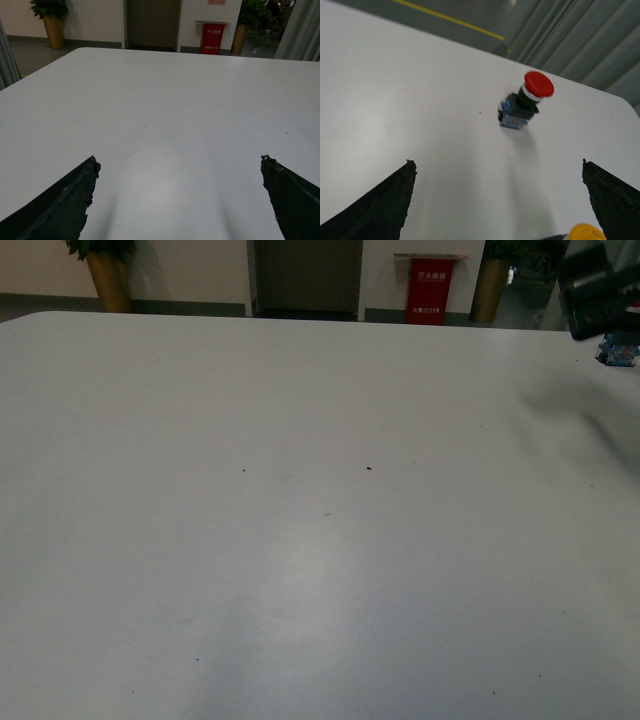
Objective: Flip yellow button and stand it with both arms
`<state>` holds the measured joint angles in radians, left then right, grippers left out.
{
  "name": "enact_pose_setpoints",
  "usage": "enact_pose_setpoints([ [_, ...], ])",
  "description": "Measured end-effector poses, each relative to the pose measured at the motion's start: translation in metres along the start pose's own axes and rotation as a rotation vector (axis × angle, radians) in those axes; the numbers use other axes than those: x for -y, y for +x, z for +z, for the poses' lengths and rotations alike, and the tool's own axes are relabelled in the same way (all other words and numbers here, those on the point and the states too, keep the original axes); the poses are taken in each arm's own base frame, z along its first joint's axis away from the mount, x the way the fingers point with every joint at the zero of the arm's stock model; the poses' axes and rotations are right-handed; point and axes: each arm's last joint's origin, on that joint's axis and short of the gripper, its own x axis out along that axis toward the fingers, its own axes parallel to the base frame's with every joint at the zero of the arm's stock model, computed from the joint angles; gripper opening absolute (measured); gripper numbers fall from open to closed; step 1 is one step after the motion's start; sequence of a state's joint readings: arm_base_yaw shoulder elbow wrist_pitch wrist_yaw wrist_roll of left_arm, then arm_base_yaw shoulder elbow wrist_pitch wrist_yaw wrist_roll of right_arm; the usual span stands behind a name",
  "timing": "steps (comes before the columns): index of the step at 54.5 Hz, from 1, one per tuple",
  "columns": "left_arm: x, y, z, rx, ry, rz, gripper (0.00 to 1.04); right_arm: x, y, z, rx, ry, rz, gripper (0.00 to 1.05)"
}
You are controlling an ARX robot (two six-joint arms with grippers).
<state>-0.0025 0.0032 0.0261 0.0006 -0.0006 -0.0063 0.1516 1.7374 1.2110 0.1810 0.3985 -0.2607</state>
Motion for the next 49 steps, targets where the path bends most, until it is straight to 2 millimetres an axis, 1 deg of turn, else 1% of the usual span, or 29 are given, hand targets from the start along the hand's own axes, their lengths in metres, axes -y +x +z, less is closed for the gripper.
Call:
enact_pose_setpoints([
  [6, 0.0, 0.0, 0.0, 0.0, 0.0, 0.0, 0.98, 0.006, -0.007, 0.012, 0.067, 0.074, -0.004, 0.97],
  [14, 0.0, 0.0, 0.0, 0.0, 0.0, 0.0, 0.98, 0.009, -0.009, 0.014, 0.08, 0.147, 0.035, 0.97],
  [17, 0.0, 0.0, 0.0, 0.0, 0.0, 0.0, 0.98, 0.01, -0.011, 0.016, 0.086, 0.207, 0.079, 0.97],
  [20, 0.0, 0.0, 0.0, 0.0, 0.0, 0.0, 0.98, 0.012, -0.019, 0.023, 0.116, 0.307, 0.157, 0.97],
  [24, 0.0, 0.0, 0.0, 0.0, 0.0, 0.0, 0.98, 0.017, -0.028, 0.031, 0.153, 0.374, 0.221, 0.97],
  [30, 0.0, 0.0, 0.0, 0.0, 0.0, 0.0, 0.98, 0.028, -0.055, 0.045, 0.236, 0.486, 0.339, 0.97],
  [35, 0.0, 0.0, 0.0, 0.0, 0.0, 0.0, 0.98, 0.034, -0.073, 0.048, 0.274, 0.538, 0.412, 0.97],
  [36, 0.0, 0.0, 0.0, 0.0, 0.0, 0.0, 0.98, 0.036, -0.08, 0.047, 0.285, 0.549, 0.436, 0.97],
  [41, 0.0, 0.0, 0.0, 0.0, 0.0, 0.0, 0.98, 0.041, -0.105, 0.037, 0.294, 0.594, 0.545, 0.97],
  [44, 0.0, 0.0, 0.0, 0.0, 0.0, 0.0, 0.98, 0.044, -0.116, 0.03, 0.294, 0.612, 0.592, 0.97],
  [49, 0.0, 0.0, 0.0, 0.0, 0.0, 0.0, 0.98, 0.055, -0.136, 0.015, 0.301, 0.666, 0.665, 0.97],
])
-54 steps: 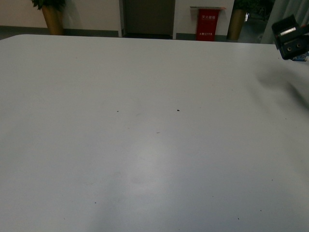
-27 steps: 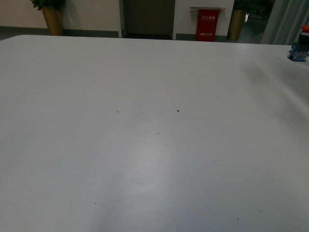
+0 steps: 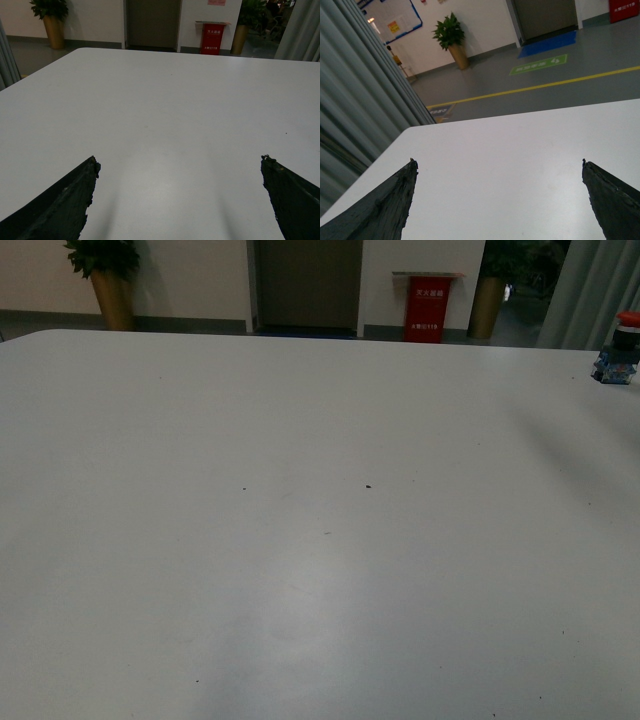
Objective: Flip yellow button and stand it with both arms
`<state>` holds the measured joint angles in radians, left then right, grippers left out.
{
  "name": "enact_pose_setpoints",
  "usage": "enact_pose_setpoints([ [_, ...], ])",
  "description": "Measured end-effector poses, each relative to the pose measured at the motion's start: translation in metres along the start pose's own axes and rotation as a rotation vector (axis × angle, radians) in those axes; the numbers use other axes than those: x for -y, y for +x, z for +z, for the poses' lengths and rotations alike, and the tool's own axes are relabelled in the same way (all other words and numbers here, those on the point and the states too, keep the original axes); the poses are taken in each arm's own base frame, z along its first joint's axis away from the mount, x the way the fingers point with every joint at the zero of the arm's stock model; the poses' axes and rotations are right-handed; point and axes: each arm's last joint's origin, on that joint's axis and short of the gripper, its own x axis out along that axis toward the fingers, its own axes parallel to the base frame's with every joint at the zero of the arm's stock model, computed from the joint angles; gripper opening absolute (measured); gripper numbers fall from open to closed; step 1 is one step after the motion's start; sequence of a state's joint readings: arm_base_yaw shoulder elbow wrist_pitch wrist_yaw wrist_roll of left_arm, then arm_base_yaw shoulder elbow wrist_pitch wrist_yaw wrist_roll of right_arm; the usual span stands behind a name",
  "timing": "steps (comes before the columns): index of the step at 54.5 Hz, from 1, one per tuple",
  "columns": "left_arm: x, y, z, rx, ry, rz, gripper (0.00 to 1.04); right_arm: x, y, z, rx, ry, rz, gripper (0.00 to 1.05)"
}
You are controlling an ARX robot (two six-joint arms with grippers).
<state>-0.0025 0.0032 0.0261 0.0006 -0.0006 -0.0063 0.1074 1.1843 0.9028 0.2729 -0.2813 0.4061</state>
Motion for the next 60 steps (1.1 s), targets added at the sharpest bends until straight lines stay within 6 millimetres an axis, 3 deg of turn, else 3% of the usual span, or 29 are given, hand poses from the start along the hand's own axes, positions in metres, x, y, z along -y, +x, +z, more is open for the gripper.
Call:
enact_pose_setpoints([
  [3, 0.0, 0.0, 0.0, 0.0, 0.0, 0.0, 0.98, 0.003, -0.015, -0.001, 0.018, 0.014, -0.006, 0.96],
  [7, 0.0, 0.0, 0.0, 0.0, 0.0, 0.0, 0.98, 0.014, -0.042, -0.012, 0.112, -0.139, -0.257, 0.81],
  [10, 0.0, 0.0, 0.0, 0.0, 0.0, 0.003, 0.98, 0.023, -0.066, -0.031, 0.121, -0.271, -0.355, 0.68],
  [16, 0.0, 0.0, 0.0, 0.0, 0.0, -0.001, 0.98, 0.03, -0.109, -0.082, 0.074, -0.361, -0.388, 0.41],
  [31, 0.0, 0.0, 0.0, 0.0, 0.001, 0.001, 0.98, 0.032, -0.152, -0.133, 0.037, -0.383, -0.392, 0.04],
  [40, 0.0, 0.0, 0.0, 0.0, 0.001, 0.001, 0.98, 0.03, -0.167, -0.144, 0.082, -0.396, -0.383, 0.03],
  [60, 0.0, 0.0, 0.0, 0.0, 0.001, 0.0, 0.98, 0.036, -0.168, -0.158, 0.083, -0.397, -0.382, 0.03],
])
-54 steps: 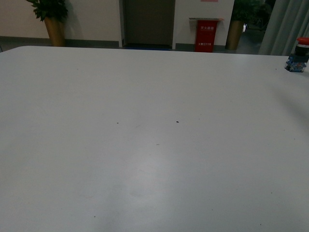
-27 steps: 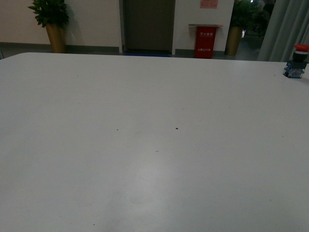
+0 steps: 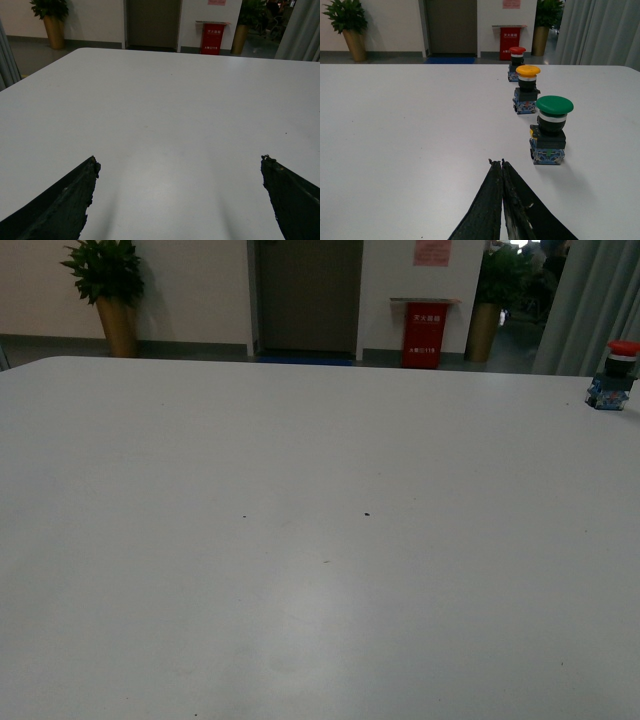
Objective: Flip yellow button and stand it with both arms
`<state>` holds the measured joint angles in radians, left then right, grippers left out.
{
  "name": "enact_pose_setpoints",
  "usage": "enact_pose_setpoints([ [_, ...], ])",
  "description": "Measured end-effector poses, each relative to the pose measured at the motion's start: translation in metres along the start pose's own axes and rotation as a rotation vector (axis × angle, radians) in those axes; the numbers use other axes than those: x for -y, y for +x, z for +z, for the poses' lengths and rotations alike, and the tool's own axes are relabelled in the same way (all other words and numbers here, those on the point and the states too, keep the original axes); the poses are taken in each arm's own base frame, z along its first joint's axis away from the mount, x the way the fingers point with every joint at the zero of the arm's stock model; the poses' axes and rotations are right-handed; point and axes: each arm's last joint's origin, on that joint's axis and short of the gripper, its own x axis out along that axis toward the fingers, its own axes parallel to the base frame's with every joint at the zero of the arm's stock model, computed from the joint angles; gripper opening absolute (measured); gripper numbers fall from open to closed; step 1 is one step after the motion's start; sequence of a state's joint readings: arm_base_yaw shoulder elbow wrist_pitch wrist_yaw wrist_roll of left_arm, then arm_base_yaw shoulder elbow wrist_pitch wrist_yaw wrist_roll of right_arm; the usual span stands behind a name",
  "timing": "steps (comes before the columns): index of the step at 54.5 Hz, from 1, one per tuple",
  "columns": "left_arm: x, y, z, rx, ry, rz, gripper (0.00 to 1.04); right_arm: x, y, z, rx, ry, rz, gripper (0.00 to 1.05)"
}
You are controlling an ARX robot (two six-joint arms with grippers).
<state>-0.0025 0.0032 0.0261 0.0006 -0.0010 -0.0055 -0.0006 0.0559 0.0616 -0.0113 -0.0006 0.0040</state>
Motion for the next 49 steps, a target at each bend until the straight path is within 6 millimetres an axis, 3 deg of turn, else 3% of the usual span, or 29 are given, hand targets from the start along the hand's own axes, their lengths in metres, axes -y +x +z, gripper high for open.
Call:
enact_pose_setpoints([
  [16, 0.0, 0.0, 0.0, 0.0, 0.0, 0.0, 0.98, 0.0, 0.0, -0.014, 0.003, 0.0, 0.0, 0.03],
  [49, 0.0, 0.0, 0.0, 0.0, 0.0, 0.0, 0.98, 0.0, 0.0, -0.014, 0.006, 0.0, 0.0, 0.03],
])
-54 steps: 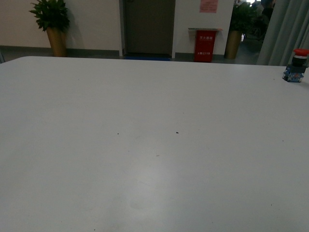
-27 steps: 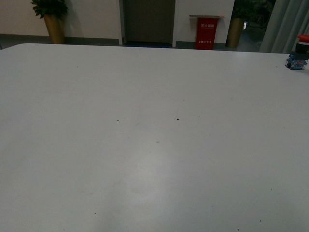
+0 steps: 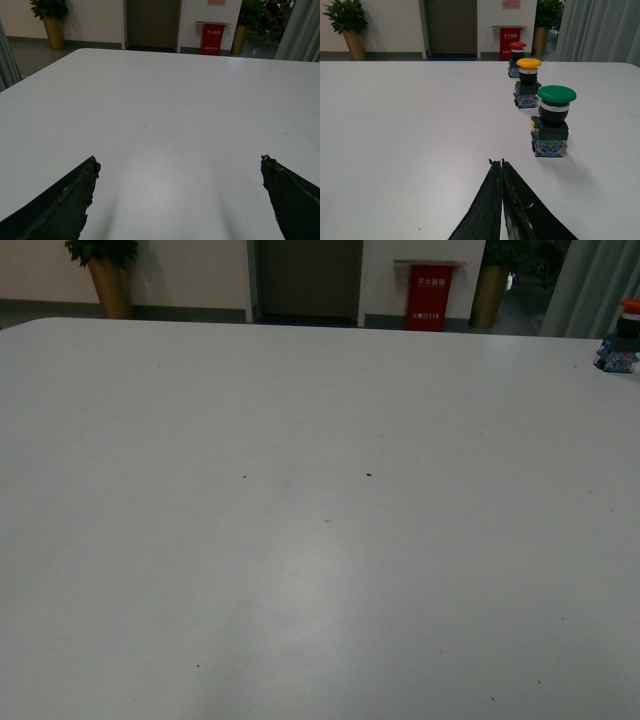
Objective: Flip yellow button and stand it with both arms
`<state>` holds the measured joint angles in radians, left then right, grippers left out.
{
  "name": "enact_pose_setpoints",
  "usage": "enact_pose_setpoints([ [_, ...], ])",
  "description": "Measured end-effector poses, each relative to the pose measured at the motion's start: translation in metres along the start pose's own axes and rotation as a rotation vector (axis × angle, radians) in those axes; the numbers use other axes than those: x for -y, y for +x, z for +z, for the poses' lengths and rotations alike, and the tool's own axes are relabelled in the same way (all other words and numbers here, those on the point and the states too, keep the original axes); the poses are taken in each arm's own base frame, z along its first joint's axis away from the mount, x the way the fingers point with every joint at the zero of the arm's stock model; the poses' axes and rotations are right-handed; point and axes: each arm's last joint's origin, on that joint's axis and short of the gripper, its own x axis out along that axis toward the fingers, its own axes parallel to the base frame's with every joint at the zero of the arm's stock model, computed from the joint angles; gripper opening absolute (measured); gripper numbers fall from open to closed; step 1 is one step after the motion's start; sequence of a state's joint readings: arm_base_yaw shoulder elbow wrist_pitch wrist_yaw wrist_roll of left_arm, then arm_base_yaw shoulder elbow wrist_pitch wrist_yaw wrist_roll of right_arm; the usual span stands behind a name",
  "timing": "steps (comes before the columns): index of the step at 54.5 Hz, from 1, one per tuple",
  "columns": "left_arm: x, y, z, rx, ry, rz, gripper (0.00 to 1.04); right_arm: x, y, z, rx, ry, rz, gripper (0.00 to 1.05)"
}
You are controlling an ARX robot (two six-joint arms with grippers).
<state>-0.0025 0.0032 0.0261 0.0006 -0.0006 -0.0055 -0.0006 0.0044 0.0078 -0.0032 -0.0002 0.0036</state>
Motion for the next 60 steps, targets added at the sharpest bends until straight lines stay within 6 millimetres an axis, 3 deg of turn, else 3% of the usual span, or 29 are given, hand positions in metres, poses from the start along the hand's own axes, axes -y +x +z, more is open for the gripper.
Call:
enact_pose_setpoints([
  [5, 0.0, 0.0, 0.0, 0.0, 0.0, 0.0, 0.98, 0.0, 0.0, 0.0, 0.0, -0.001, 0.0, 0.17],
  [16, 0.0, 0.0, 0.0, 0.0, 0.0, 0.0, 0.98, 0.0, 0.0, 0.0, 0.0, -0.001, 0.0, 0.61],
  [31, 0.0, 0.0, 0.0, 0.0, 0.0, 0.0, 0.98, 0.0, 0.0, 0.0, 0.0, -0.001, 0.0, 0.99],
  [60, 0.0, 0.0, 0.0, 0.0, 0.0, 0.0, 0.98, 0.0, 0.0, 0.0, 0.0, -0.001, 0.0, 0.97],
])
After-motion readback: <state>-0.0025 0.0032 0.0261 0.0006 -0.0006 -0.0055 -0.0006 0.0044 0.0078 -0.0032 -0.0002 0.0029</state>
